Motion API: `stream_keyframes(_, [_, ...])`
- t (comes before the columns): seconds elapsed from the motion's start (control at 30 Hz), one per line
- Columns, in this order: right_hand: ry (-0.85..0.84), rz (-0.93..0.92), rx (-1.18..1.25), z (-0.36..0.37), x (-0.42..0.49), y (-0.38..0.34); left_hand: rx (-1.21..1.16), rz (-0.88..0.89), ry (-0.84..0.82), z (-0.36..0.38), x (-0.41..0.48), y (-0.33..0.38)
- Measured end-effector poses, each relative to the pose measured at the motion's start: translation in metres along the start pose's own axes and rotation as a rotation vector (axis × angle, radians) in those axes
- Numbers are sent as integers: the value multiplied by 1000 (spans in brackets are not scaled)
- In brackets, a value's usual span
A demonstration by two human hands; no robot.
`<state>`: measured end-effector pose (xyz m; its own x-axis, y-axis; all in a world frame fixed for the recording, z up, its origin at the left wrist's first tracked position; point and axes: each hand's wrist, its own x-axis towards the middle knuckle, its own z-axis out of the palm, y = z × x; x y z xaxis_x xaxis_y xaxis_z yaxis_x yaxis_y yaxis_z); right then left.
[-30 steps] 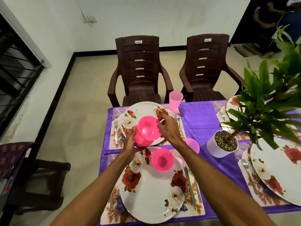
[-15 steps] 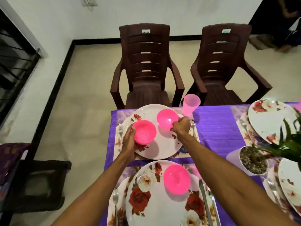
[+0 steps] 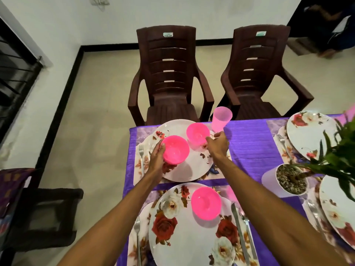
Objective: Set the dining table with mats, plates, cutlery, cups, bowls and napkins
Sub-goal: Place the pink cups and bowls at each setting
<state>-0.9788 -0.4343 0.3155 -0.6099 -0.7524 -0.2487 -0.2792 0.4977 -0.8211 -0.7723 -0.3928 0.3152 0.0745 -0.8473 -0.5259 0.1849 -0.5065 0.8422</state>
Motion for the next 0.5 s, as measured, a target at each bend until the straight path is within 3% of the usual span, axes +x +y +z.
stream_keyframes(0.23, [-185, -274, -15, -72, -61, 1, -9, 29, -88, 43, -61, -6])
stream_keyframes(0.5, [-301, -385, -75, -179, -93, 58, 5, 77, -142, 111, -173, -43])
